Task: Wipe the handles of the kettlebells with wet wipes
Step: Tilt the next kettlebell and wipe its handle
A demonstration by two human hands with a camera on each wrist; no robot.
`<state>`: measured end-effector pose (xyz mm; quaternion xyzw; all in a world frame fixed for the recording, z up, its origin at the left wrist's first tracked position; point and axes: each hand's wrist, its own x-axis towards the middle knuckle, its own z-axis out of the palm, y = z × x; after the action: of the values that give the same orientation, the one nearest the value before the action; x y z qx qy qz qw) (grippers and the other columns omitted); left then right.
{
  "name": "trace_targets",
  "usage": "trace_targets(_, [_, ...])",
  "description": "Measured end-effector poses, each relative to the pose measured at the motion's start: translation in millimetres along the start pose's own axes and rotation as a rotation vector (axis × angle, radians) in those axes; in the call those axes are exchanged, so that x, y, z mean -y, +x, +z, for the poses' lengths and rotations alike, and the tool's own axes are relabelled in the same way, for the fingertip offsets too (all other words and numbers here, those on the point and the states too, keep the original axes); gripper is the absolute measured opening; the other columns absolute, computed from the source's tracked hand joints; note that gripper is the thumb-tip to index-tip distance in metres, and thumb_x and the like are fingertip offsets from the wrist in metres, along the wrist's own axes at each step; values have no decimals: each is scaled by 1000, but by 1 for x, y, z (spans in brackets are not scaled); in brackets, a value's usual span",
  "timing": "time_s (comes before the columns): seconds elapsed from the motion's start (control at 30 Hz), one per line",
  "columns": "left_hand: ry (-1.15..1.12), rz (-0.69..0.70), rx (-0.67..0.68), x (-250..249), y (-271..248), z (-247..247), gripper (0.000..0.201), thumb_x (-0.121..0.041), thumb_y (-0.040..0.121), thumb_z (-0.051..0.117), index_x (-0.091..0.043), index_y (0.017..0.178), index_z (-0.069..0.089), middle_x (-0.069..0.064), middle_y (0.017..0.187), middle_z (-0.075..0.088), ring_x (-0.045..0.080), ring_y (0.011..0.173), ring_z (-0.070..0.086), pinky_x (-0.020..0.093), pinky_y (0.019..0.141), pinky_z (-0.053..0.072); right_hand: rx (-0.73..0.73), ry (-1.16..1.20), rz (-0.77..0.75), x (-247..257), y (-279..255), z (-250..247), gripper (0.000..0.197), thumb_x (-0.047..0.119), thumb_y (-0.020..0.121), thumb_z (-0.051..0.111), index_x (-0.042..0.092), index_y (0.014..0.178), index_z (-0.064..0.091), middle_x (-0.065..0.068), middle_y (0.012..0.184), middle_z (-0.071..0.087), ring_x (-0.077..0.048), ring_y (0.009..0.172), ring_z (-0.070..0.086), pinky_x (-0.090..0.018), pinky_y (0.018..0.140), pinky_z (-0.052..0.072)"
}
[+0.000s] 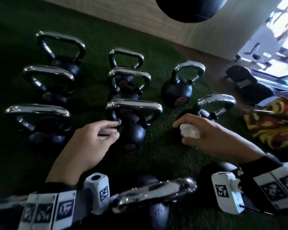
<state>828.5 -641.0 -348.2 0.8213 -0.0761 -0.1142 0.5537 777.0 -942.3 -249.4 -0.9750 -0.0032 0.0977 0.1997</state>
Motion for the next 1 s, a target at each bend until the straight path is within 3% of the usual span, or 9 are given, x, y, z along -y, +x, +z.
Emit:
trace_targets(0.07, [-68,8,-37,-1,-8,-1,23,-38,95,68,-49,115,71,-24,104,76,-1,100,72,38,95,58,-70,43,30,2,-29,1,37,20,84,79,41,110,63,13,95,66,0,80,60,-21,71,46])
trace_targets(0.17, [-43,62,-224,1,-22,1,17,-30,97,67,-42,107,72,-19,94,75,1,95,71,28,82,55,-115,38,39,6,-71,4,36,27,82,82,36,111,62,9,99,72,-10,88,66,-33,77,55])
trace_targets(0.3, [-240,35,-111,4,-39,5,22,-19,100,63,-36,109,74,-10,98,79,5,95,75,34,90,57,-177,58,11,12,-102,11,30,30,81,84,36,105,68,13,101,73,-9,90,70,-45,80,58])
trace_targets(0.53, [-176,-5,9,39,-71,31,31,-17,101,62,-45,103,75,-15,102,78,4,93,74,34,88,56,-259,180,-106,21,-98,32,43,22,84,80,49,116,72,19,107,64,1,92,65,-14,78,50])
trace_targets(0.63, [-96,-31,120,42,-97,38,32,-11,102,59,-38,108,76,-11,97,79,5,86,74,28,82,53,-268,239,-134,32,-101,35,44,23,85,77,49,120,70,15,110,67,1,92,68,-18,83,54])
trace_targets(0.7, [-82,-96,192,42,-111,41,38,0,94,52,-28,104,76,0,84,77,17,73,69,31,68,51,-307,327,-159,38,-105,35,42,25,82,80,46,117,70,13,102,70,-4,84,72,-24,82,59])
trace_targets(0.8, [-72,-151,239,42,-126,38,44,-2,68,53,-19,103,73,11,93,73,35,81,62,40,73,46,-381,354,-197,46,-112,38,33,31,80,84,41,108,71,15,89,72,-3,74,69,-12,70,53])
trace_targets(0.9, [-33,-101,306,38,-141,41,55,-5,74,75,-34,120,70,-10,123,73,9,116,68,24,98,51,-424,307,-227,47,-114,46,20,33,82,83,35,100,74,13,84,72,1,83,63,-5,70,44])
trace_targets(1.0, [-11,-71,247,38,-150,53,66,-24,75,93,-45,129,62,-29,128,66,-7,122,60,22,106,45,-468,279,-268,42,-113,57,18,33,84,81,32,102,78,16,86,71,2,84,63,-4,72,43])
